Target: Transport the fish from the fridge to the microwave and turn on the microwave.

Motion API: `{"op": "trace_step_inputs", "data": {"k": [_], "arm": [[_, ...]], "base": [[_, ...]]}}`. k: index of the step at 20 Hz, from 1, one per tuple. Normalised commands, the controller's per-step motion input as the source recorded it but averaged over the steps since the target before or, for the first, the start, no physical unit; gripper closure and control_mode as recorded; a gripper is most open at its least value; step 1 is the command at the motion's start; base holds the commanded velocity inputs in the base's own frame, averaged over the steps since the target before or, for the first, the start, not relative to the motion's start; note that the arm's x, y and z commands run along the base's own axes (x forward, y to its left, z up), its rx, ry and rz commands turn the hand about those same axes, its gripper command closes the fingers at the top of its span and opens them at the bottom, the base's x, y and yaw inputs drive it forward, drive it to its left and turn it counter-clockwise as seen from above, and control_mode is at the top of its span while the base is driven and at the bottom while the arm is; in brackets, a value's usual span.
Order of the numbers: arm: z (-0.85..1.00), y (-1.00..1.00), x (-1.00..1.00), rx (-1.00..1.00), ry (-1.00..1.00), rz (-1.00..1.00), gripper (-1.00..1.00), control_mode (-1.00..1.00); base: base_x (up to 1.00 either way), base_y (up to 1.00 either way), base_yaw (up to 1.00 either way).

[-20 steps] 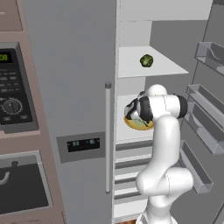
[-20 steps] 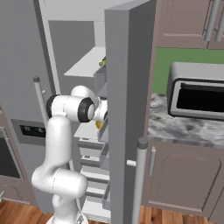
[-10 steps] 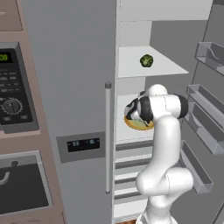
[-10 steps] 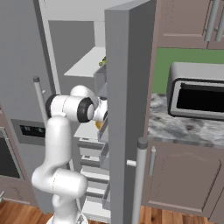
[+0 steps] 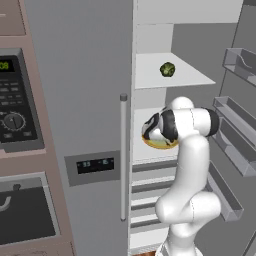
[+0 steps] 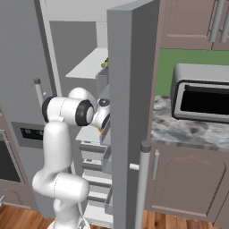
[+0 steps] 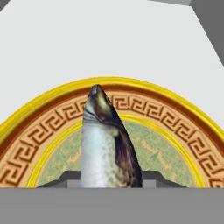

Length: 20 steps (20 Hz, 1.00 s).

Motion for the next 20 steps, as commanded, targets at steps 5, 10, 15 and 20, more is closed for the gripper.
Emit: {"op": "trace_step_inputs", "data": {"k": [5,10,15,20], "arm": [[0.15,0.00,-0.20,0.01,-0.07,0.00,1.00,-1.00],[0.24,0.00,-0.23,0.03,-0.02,0.00,1.00,-1.00],[0.29,-0.01,-0.32,0.02,-0.05,0.00,1.00,-1.00],[0.29,0.00,-0.25,0.02,-0.05,0.00,1.00,-1.00]], "base": [[0.00,0.00,0.00],[0.00,0.00,0.00],[0.00,0.00,0.00],[0.00,0.00,0.00]]}}
